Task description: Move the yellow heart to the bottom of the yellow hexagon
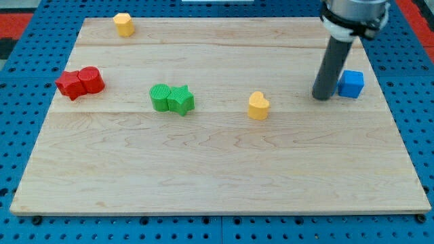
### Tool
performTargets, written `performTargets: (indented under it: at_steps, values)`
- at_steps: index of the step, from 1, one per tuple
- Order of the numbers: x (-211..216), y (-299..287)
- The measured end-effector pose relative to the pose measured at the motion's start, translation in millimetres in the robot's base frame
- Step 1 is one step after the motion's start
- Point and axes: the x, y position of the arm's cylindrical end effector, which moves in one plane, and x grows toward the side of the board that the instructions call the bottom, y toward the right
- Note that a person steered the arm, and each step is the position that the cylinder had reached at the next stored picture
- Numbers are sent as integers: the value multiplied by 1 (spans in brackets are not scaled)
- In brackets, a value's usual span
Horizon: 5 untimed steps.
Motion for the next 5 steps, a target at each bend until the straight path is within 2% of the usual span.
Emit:
performTargets:
  at_steps: [1,2,3,5]
  values:
    - [28,-58]
    - [24,-104]
    - [-9,-136]
    - [-58,-116]
